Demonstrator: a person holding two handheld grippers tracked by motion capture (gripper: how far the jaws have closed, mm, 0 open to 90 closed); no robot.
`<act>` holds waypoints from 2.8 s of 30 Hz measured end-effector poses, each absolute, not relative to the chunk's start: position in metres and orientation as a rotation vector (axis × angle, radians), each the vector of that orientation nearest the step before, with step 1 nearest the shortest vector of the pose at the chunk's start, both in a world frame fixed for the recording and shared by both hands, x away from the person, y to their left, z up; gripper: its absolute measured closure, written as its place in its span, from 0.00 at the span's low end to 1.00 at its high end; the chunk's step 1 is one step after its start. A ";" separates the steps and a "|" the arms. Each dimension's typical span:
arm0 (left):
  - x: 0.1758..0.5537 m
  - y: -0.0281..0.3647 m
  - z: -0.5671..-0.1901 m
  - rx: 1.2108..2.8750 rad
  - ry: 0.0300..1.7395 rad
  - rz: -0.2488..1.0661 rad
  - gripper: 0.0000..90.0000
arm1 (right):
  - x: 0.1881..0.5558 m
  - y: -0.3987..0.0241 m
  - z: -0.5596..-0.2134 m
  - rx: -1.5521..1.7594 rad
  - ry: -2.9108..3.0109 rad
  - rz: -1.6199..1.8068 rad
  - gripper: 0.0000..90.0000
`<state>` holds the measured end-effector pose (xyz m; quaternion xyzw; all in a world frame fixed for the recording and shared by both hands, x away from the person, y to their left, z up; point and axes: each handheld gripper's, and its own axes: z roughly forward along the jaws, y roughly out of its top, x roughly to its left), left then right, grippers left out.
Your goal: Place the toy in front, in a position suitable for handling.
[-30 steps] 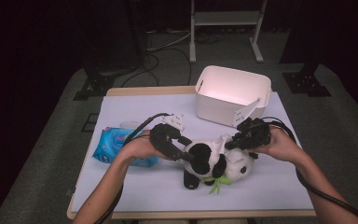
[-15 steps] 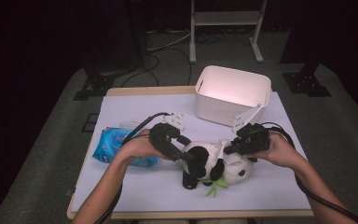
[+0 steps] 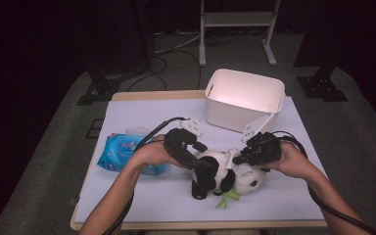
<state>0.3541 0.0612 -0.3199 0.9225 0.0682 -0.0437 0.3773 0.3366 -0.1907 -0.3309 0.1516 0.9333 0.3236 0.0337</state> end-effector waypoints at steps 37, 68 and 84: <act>0.353 0.023 -0.331 2.493 0.148 -0.126 0.27 | 0.325 -0.181 -0.335 0.410 2.891 0.991 0.91; 0.390 0.004 -0.315 2.403 -0.002 0.093 0.58 | 0.365 -0.203 -0.309 0.508 2.826 0.984 0.90; 0.358 0.009 -0.337 2.392 -0.039 0.122 0.53 | 0.361 -0.191 -0.319 0.463 2.857 0.926 0.90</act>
